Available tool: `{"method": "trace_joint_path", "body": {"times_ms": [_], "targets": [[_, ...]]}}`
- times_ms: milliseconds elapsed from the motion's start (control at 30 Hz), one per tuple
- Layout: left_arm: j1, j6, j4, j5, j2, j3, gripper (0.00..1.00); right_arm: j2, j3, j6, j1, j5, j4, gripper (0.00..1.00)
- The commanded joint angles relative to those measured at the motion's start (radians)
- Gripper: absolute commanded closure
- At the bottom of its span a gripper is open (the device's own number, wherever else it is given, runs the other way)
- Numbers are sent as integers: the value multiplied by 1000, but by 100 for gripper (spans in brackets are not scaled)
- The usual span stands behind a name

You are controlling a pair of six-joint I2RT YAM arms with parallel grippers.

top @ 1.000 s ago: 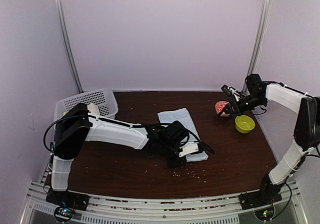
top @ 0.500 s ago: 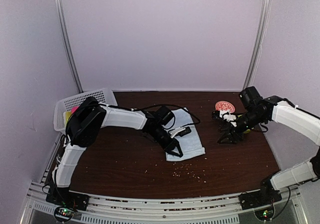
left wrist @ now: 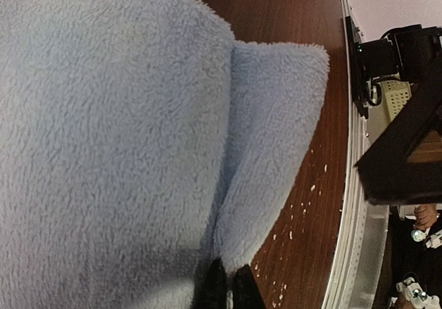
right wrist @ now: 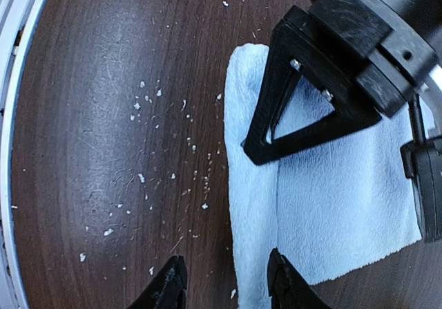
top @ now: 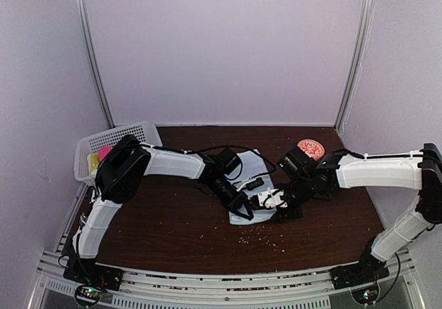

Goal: Roll the towels
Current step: Roll the towel at the center of the board.

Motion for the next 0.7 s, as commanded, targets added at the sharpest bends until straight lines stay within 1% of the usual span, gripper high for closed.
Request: {"method": "trace_joint_path", "body": {"times_ms": [0, 167, 400, 467, 567, 600, 667], "targets": [[-2, -33, -46, 49, 58, 37, 100, 71, 15, -46, 39, 115, 101, 60], [-2, -25, -70, 43, 81, 53, 100, 137, -37, -50, 43, 150, 163, 61], [1, -18, -73, 46, 85, 55, 100, 195, -93, -44, 44, 198, 237, 66], [3, -16, -73, 50, 85, 56, 100, 219, -86, -43, 43, 202, 228, 71], [11, 11, -97, 44, 67, 74, 100, 251, -59, -42, 43, 174, 164, 84], [14, 14, -108, 18, 48, 80, 97, 261, -46, -38, 42, 154, 133, 89], [17, 20, -106, -85, -24, 68, 85, 281, -20, -31, 38, 109, 55, 93]]}}
